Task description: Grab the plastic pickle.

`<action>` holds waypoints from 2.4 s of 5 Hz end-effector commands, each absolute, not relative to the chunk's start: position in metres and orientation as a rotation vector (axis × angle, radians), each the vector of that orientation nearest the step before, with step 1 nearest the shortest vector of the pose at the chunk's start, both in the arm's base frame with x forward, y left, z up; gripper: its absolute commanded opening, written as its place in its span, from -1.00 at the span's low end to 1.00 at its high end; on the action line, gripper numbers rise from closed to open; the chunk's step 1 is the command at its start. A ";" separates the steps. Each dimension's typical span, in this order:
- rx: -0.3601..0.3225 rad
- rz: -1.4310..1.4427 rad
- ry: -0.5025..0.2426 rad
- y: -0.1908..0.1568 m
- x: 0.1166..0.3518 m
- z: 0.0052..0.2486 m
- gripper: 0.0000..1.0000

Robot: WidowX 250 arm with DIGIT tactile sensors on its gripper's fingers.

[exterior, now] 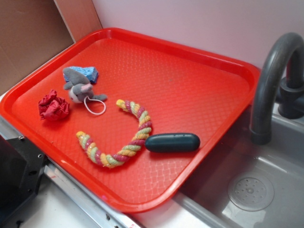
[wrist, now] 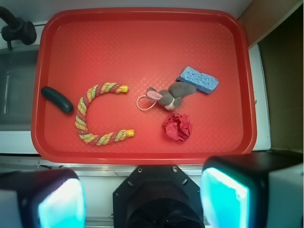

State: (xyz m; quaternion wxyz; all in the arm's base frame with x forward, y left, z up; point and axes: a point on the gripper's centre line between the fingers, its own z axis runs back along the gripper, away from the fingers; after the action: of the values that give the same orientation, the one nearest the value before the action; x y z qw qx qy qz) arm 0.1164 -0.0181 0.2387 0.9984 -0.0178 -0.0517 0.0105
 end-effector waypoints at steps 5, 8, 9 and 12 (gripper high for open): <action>0.004 -0.620 -0.306 -0.108 0.196 0.196 1.00; -0.025 -0.843 -0.136 -0.180 0.202 0.112 1.00; 0.017 -0.842 -0.078 -0.184 0.203 0.089 1.00; 0.085 -0.867 0.078 -0.169 0.204 0.042 1.00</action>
State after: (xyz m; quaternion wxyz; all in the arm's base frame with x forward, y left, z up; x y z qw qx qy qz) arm 0.2079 -0.1594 0.0297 0.9053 0.0452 0.0596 -0.4181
